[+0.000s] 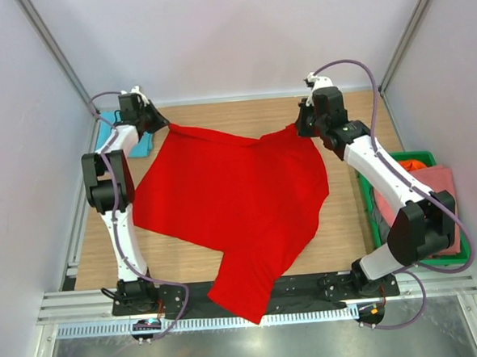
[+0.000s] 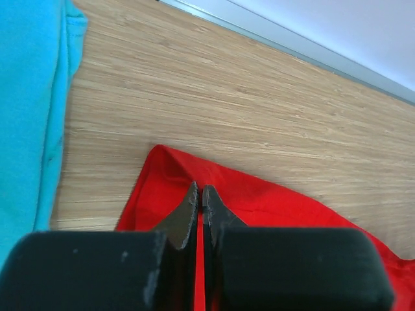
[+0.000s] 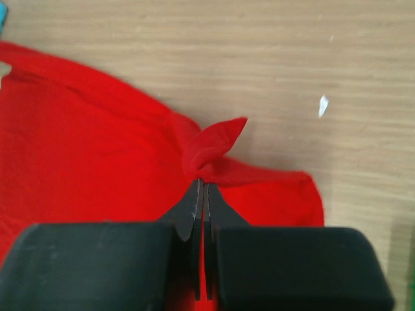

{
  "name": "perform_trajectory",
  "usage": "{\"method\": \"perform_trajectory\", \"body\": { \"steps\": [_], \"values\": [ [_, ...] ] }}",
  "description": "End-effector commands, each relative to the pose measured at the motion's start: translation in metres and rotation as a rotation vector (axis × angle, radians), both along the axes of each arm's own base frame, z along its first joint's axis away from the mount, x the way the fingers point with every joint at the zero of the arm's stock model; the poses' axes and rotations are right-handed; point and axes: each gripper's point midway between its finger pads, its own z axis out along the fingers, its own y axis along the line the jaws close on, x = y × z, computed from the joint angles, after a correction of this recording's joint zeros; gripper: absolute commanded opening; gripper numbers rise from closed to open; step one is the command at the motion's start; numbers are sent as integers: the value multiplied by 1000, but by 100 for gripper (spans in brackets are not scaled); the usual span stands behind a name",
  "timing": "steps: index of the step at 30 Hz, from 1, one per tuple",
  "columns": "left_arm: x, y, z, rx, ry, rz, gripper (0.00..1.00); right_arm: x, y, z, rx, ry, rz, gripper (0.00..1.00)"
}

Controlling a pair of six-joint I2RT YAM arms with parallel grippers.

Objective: Fold and stack the t-shirts
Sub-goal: Flatten the tshirt out, then fold the tshirt

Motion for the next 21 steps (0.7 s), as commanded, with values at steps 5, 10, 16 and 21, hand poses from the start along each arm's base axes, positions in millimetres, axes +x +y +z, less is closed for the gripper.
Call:
{"method": "perform_trajectory", "body": {
  "steps": [5, 10, 16, 21],
  "values": [
    [-1, 13, 26, -23, 6, -5, 0, -41, 11, 5, 56, 109, -48, 1],
    [-12, 25, 13, -51, 95, 10, 0, -65, 25, 2, 130, 164, -32, 1],
    [-27, 38, 5, -29, 185, -7, 0, -94, 27, -2, 188, 207, -33, 1],
    [-40, 41, -9, -10, 263, -28, 0, -112, 27, -18, 187, 257, -22, 1]
  ]
}}
